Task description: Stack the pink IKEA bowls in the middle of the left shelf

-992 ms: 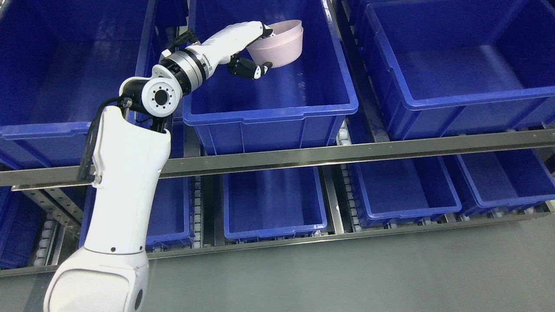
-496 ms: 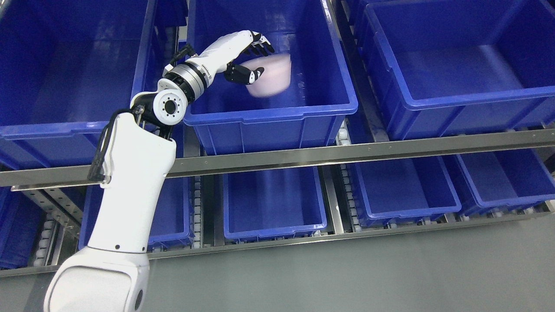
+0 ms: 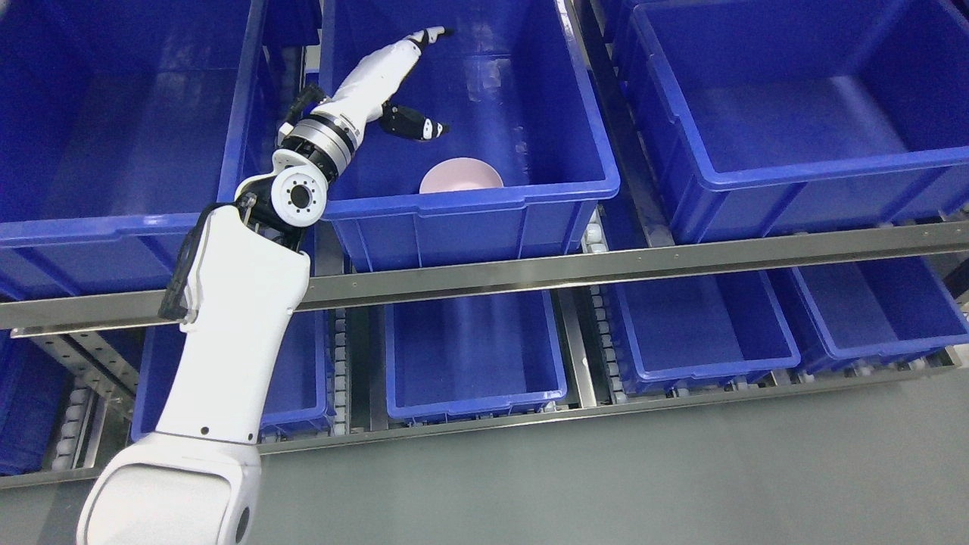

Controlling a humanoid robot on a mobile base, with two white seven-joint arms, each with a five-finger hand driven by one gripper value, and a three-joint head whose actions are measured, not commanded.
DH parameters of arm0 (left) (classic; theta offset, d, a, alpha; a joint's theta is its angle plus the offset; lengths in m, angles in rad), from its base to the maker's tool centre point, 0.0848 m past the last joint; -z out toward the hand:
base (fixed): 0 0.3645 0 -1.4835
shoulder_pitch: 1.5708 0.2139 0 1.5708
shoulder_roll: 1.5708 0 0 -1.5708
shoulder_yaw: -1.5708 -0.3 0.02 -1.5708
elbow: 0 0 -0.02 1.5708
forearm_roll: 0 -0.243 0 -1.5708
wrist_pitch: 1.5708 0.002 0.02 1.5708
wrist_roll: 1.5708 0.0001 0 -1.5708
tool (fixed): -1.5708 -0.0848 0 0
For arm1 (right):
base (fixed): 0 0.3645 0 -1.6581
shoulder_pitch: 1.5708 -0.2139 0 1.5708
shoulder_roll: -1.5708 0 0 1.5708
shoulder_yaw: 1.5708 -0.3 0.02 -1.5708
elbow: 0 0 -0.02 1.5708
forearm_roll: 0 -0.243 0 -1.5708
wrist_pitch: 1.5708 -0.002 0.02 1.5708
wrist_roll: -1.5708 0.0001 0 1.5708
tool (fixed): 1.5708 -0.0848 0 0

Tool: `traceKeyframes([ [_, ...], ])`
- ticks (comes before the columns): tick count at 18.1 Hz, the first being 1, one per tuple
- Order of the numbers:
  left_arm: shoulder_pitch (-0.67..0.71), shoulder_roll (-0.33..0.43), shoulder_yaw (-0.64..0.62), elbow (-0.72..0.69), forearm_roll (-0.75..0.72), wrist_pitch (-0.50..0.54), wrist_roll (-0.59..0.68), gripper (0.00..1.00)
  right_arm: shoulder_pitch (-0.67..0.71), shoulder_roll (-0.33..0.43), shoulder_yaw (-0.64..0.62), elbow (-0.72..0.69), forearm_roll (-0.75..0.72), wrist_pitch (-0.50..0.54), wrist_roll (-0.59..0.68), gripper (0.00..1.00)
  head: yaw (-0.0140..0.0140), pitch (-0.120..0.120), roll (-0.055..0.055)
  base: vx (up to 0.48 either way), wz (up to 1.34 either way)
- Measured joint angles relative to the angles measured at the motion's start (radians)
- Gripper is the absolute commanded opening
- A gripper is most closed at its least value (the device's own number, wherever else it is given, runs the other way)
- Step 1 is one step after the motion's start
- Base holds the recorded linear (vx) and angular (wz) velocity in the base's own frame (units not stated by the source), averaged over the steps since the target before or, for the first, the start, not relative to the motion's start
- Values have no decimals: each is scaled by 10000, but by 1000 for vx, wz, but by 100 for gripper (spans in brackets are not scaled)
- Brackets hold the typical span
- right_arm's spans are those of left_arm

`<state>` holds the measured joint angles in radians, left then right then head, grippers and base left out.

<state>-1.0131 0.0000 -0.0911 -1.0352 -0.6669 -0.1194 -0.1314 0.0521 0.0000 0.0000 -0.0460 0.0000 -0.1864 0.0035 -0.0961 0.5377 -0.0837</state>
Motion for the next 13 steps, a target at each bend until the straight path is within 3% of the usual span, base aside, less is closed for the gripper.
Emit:
traceKeyframes([
  [2,81,1,148,-41,1569,169,1696,97,0,0,0,0,0,0,1,100,0,0,0,2,-162],
  [4,286,1,354,-324,2866,725,2536,99,0,0,0,0,0,0,0,100,0,0,0,-14,-296],
  [9,1432,-1,881,-1821,4715,2259,3008,100,4,0,0,0,0,-1,1,100,0,0,0,-26,-410],
  [13,2505,0,1183,-3054,5314,2597,2782,100,3,0,0,0,0,-1,1,100,0,0,0,-34,-166],
])
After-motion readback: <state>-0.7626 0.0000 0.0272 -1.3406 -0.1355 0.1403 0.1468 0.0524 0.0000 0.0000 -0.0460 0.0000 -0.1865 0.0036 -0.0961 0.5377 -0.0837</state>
